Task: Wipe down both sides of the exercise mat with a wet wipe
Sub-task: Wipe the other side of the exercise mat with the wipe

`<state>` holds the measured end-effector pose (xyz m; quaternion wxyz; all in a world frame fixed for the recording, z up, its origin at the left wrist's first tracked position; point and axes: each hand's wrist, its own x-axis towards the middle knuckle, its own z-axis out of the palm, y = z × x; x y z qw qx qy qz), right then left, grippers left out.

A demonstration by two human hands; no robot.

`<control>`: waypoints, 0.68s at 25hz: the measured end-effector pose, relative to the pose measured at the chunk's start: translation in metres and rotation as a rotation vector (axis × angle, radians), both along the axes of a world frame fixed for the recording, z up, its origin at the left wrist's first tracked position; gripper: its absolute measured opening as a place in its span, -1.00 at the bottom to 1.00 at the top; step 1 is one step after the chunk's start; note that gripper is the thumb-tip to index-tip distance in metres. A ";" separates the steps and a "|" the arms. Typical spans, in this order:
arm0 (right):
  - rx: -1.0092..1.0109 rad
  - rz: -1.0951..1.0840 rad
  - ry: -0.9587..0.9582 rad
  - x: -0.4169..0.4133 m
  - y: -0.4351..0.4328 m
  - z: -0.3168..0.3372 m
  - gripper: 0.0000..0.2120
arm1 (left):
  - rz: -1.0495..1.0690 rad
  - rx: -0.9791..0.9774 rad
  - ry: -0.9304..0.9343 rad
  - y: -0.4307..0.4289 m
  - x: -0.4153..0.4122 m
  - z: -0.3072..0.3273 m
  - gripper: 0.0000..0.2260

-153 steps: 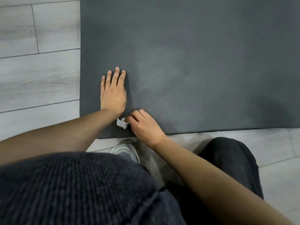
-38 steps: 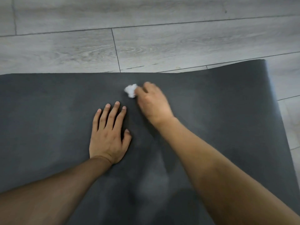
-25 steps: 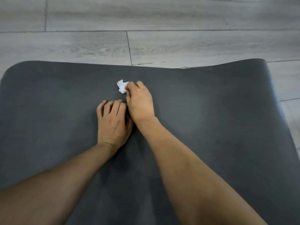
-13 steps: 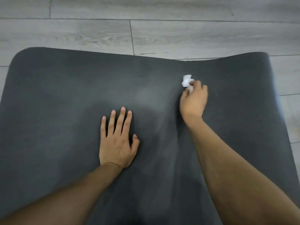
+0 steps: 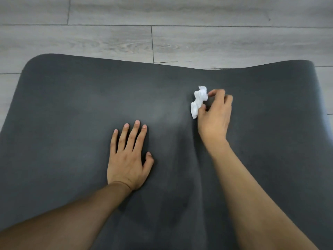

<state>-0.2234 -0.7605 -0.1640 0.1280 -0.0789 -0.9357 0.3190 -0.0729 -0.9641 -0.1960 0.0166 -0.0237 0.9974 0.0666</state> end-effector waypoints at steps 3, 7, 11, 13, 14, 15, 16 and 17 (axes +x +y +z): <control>0.201 0.175 0.156 0.008 0.000 -0.013 -0.69 | 0.007 -0.005 0.008 0.000 0.000 -0.002 -0.33; 0.229 0.187 0.014 0.006 -0.006 -0.015 -0.77 | 0.004 -0.006 0.010 -0.001 0.000 -0.001 -0.33; 0.213 0.095 -0.107 -0.002 -0.031 -0.013 -0.72 | 0.008 -0.010 0.013 0.000 -0.001 -0.002 -0.33; 0.144 0.297 -0.057 0.009 -0.078 -0.007 -0.75 | 0.003 0.001 0.019 -0.001 -0.001 -0.002 -0.34; 0.193 0.442 0.003 0.022 -0.103 -0.007 -0.75 | -0.001 0.011 0.025 -0.002 0.000 -0.003 -0.35; 0.249 0.572 0.063 0.033 -0.121 -0.008 -0.76 | -0.004 0.020 0.029 -0.003 0.001 -0.003 -0.37; 0.301 0.658 0.080 0.037 -0.124 -0.008 -0.82 | -0.008 0.024 0.031 -0.004 0.001 -0.003 -0.37; 0.350 0.680 0.105 0.030 -0.110 -0.012 -0.90 | -0.010 0.024 0.033 -0.004 0.001 -0.003 -0.36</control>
